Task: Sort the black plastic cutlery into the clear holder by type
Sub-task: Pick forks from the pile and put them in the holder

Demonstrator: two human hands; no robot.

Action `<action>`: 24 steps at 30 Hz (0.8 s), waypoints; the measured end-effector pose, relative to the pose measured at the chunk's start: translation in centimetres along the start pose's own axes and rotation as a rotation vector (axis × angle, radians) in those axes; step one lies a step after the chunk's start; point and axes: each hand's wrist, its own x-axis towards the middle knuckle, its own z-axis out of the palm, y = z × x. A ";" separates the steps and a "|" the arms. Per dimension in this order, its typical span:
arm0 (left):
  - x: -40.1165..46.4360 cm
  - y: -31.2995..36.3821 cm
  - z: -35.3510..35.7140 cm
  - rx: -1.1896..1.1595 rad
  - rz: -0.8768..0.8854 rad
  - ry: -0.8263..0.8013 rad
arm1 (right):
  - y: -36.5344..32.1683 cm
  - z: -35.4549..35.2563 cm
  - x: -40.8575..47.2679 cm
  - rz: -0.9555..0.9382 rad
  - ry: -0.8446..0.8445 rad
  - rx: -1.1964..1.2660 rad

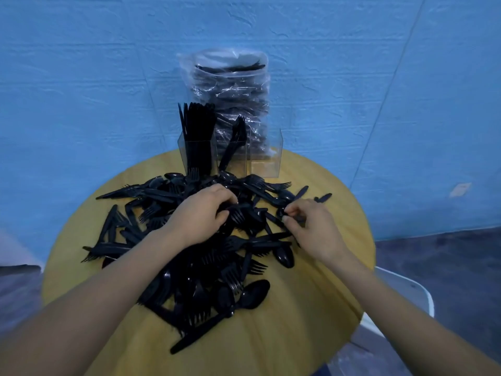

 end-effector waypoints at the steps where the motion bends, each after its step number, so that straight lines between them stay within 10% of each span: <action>1: -0.2 -0.1 0.1 0.005 -0.003 -0.052 | 0.0 0.2 -0.6 -0.031 -0.038 -0.044; 6: -0.2 -0.4 1.2 0.001 -0.003 -0.137 | -0.3 1.1 -2.3 -0.174 -0.137 -0.122; 24: 1.0 -0.7 0.5 -0.093 0.106 0.436 | 0.7 2.1 -2.6 -0.305 -0.129 0.041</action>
